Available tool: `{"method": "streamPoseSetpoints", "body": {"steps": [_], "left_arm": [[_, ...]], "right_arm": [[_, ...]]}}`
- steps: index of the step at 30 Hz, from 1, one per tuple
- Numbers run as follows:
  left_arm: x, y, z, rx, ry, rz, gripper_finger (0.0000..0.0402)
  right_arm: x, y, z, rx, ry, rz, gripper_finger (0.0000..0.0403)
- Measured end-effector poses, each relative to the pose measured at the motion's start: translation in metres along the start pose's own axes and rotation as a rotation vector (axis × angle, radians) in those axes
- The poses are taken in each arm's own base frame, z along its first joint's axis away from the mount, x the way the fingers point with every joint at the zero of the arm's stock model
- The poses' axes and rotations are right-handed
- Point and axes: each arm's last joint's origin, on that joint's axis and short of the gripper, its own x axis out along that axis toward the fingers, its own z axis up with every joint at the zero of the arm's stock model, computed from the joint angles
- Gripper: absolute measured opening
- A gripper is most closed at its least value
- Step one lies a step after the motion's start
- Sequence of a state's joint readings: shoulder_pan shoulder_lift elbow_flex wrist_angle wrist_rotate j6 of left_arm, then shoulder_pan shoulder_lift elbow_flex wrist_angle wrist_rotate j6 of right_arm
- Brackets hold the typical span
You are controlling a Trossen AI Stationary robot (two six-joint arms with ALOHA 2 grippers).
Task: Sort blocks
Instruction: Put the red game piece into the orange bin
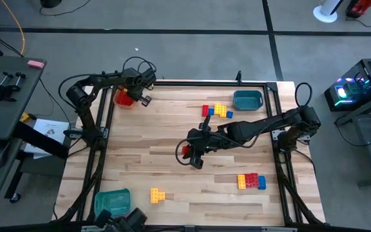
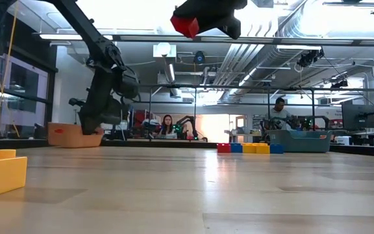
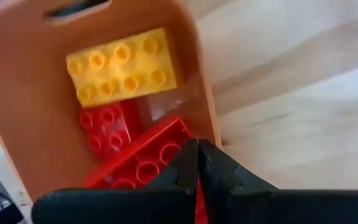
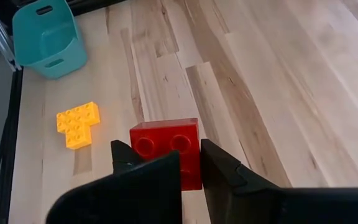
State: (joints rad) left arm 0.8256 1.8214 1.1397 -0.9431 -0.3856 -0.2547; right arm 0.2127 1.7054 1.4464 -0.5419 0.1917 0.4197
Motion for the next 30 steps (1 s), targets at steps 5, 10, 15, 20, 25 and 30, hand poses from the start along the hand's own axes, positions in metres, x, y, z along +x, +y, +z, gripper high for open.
{"method": "streamPoseSetpoints", "body": {"steps": [5, 10, 15, 20, 25, 30], "left_arm": [[-0.006, -0.016, -0.004, 0.013, 0.003, -0.074, 0.0000], [-0.017, -0.044, -0.014, 0.066, -0.006, -0.138, 0.0000], [-0.031, -0.077, -0.030, 0.143, -0.020, -0.190, 0.0000], [-0.049, -0.116, -0.058, 0.192, -0.011, -0.268, 0.0000], [-0.067, -0.158, -0.093, 0.224, -0.036, -0.360, 0.0000], [-0.089, -0.201, -0.120, 0.190, -0.108, -0.592, 0.0000]], "right_arm": [[0.000, 0.000, 0.000, -0.018, 0.000, 0.000, 0.0000], [0.000, 0.000, 0.000, -0.036, 0.000, 0.000, 0.0000], [-0.002, 0.000, 0.000, -0.050, 0.001, 0.004, 0.0000], [-0.025, -0.002, 0.002, -0.057, -0.004, 0.016, 0.0000], [-0.063, -0.006, 0.004, -0.057, -0.040, 0.016, 0.0000], [-0.097, -0.012, 0.008, -0.045, -0.119, 0.006, 0.0000]]}}
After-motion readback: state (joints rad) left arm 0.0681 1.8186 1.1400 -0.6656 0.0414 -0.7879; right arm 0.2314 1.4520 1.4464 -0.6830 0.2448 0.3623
